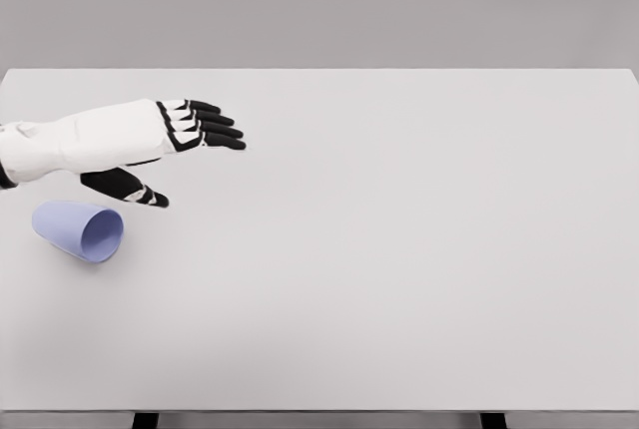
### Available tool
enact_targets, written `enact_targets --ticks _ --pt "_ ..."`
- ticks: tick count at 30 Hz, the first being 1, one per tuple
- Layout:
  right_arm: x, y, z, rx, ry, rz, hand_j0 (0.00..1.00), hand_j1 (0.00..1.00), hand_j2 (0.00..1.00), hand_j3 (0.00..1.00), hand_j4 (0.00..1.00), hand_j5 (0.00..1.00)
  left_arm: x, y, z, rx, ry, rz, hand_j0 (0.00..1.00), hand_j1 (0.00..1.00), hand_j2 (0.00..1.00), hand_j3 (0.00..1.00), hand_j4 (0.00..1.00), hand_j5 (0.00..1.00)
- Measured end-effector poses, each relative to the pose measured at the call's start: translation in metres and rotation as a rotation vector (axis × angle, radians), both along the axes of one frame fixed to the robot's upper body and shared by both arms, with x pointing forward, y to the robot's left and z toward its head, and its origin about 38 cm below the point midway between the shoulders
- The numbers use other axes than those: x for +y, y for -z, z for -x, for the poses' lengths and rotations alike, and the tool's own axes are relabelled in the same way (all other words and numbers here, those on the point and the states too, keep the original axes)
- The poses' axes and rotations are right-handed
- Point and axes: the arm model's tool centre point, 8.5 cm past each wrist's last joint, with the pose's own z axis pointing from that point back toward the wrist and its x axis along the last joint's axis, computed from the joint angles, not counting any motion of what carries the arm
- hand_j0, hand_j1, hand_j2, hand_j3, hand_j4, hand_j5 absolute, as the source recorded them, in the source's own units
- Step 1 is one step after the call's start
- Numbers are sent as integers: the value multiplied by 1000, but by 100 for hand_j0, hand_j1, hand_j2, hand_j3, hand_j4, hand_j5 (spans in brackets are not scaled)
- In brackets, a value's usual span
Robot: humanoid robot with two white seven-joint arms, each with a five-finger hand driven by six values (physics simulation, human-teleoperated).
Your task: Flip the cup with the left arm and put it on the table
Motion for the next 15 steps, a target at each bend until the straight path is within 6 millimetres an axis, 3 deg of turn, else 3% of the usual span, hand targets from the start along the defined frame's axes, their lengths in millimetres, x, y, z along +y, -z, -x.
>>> enact_targets --ticks 3,7,9,12,15 --pt "0 0 2 4 0 -2 100 100 100 100 100 100 13 -4 2 10 -29 -9 100 100 100 100 100 100" --pt "0 0 2 5 0 -2 100 100 100 100 100 100 65 -6 18 58 -148 -100 100 100 100 100 100 100" --pt "0 0 2 5 -1 -2 100 100 100 100 100 100 83 -4 25 84 -189 -132 100 100 100 100 100 100" --pt "0 0 2 5 -1 -2 100 100 100 100 100 100 97 -8 31 97 -229 -137 100 100 100 100 100 100" --pt "0 0 2 5 -1 -2 100 100 100 100 100 100 103 14 41 183 -246 -129 100 100 100 100 100 100"
